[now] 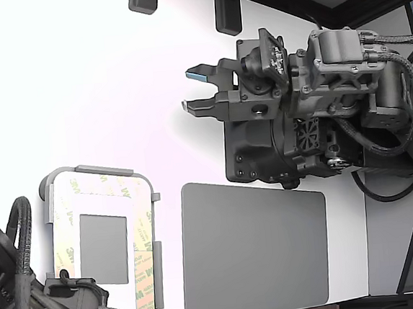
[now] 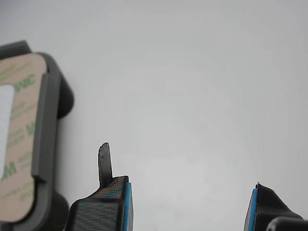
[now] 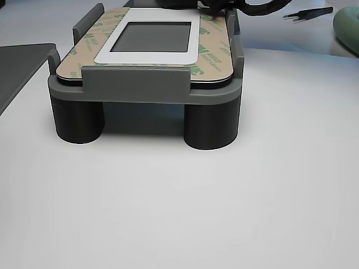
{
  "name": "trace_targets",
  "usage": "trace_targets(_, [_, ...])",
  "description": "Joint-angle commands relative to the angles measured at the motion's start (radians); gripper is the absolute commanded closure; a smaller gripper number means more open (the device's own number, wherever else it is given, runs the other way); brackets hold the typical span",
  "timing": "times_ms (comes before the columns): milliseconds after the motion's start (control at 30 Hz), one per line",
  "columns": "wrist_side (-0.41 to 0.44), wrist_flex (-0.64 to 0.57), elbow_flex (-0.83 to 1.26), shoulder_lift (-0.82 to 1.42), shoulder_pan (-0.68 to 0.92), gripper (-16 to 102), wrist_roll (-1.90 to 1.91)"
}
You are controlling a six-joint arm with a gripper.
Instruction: Peel off protective film from adhesive tape.
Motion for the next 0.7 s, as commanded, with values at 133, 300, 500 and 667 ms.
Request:
trace_targets(133, [0.16, 0.066, 0.014, 0.021, 0.239, 96, -1.483])
trace_targets(300, [0.161, 0.043, 0.014, 0.021, 0.239, 96, -1.529])
trace_targets(500, [0.156, -0.043, 0.014, -0.002, 0.239, 96, -1.632])
trace_targets(667, [0.132, -0.164, 0.014, -0.078, 0.238, 96, -1.709])
